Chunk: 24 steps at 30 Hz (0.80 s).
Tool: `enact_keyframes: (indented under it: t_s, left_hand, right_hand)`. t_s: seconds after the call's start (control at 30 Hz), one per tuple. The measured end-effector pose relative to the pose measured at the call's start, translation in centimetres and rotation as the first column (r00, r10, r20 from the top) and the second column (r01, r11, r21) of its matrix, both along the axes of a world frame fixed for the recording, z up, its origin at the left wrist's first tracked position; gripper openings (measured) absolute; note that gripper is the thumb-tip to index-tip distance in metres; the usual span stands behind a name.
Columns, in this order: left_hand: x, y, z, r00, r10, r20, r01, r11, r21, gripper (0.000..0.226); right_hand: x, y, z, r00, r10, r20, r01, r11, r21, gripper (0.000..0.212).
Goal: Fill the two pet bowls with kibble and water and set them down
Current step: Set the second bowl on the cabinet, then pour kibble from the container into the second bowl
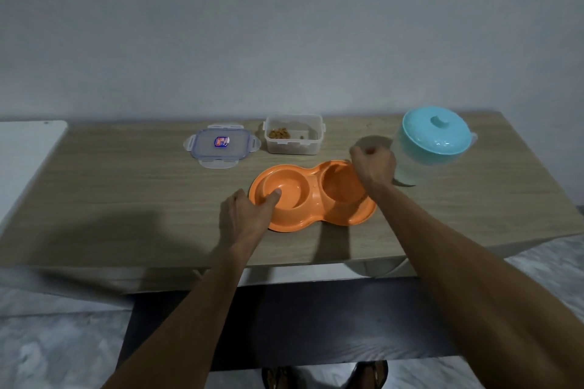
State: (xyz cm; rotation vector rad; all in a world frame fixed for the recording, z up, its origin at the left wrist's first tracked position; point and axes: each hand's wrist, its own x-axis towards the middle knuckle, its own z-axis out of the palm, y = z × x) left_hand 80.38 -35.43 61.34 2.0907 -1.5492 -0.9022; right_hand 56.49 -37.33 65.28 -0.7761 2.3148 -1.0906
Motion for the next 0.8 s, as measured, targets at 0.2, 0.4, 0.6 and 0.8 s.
enact_keyframes:
  t_s: [0.2, 0.4, 0.6, 0.8]
  left_hand:
    - [2.0, 0.6, -2.5, 0.945, -0.304, 0.125, 0.322, 0.930, -0.176, 0.104]
    - [2.3, 0.5, -3.2, 0.879, -0.413, 0.240, 0.461, 0.864, -0.201, 0.110]
    - [2.3, 0.2, -3.7, 0.847, -0.431, 0.311, 0.487, 0.863, -0.132, 0.114]
    - [1.9, 0.4, -2.7, 0.833, -0.436, 0.340, 0.494, 0.863, -0.104, 0.111]
  right_hand:
    - [2.3, -7.0, 0.7, 0.981, 0.184, 0.054, -0.187, 0.981, 0.048, 0.047]
    - [3.5, -9.7, -0.1, 0.965, 0.200, 0.171, -0.225, 0.963, 0.146, 0.042]
    - [3.9, -9.6, 0.8, 0.902, 0.246, 0.355, -0.283, 0.958, 0.056, 0.039]
    - [3.3, -6.3, 2.7, 0.868, 0.345, 0.357, -0.340, 0.937, -0.080, 0.016]
